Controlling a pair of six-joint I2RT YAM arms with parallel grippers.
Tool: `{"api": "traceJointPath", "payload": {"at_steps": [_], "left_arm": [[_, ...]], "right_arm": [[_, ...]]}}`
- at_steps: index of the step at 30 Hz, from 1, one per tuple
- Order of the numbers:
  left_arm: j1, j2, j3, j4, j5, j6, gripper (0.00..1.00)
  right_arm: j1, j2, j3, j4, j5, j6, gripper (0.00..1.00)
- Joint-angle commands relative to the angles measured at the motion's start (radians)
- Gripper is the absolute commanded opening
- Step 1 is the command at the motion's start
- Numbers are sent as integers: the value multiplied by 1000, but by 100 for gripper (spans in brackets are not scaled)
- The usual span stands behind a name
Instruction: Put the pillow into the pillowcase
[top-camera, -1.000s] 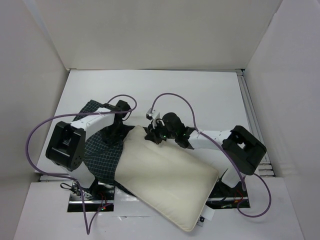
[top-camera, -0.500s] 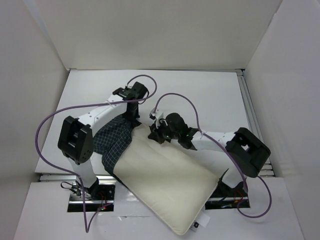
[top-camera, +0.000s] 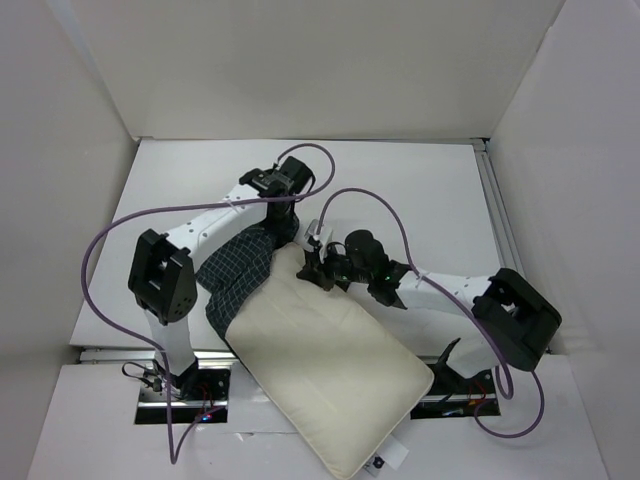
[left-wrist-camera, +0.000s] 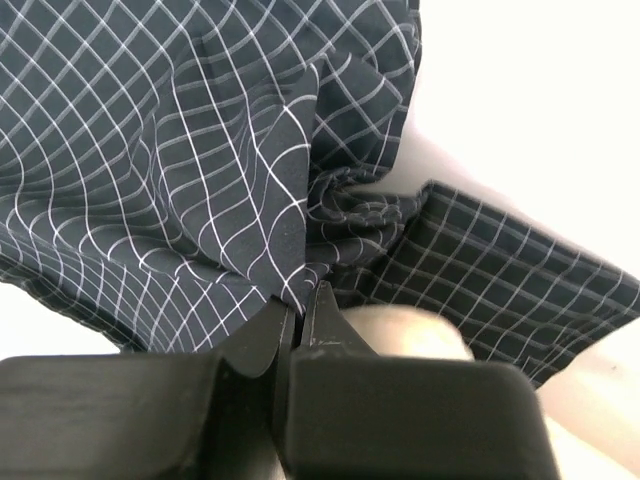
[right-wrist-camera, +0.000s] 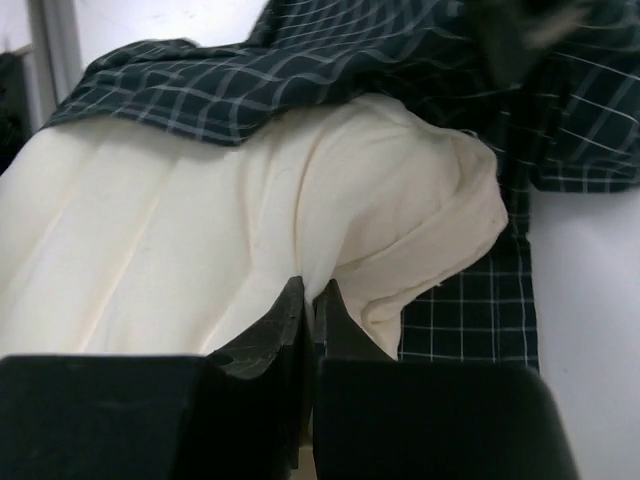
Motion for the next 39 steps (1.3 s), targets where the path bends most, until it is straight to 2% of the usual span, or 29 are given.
{"api": "traceJointPath", "payload": {"at_steps": [1,8,12,14,16,21,23,26,31,32,36,39], "left_arm": [[2,44,130,130,6,18,0],[2,87,315,105,-10,27,0],[-9,87,325,93,15,27,0],[-37,64,290,93,15,27,0],[-50,41,225,108,15,27,0],[-60,1,95,117,52,-5,0],[-60,1,62,117,61,-5,0],[-84,-55,27,153,83,4,0],[-97,-120,18,208,121,49,0],[-97,-120,35,208,101,59,13],[-97,-97,71,150,43,69,100],[-97,-97,72,111,-9,33,100]], "right_arm": [[63,-13,25,66,-256,-43,0],[114,88,-21,94,-283,-34,0],[164,177,-1,126,-167,-52,0],[164,197,-13,234,-139,-25,0],[164,206,-13,270,-114,-25,0],[146,177,-35,420,109,-14,0],[105,167,-35,454,140,24,0],[59,245,26,475,150,47,0],[17,321,48,528,284,90,0],[-4,331,59,528,311,124,0],[-85,354,106,473,443,216,0],[-113,354,117,440,385,189,0]]}}
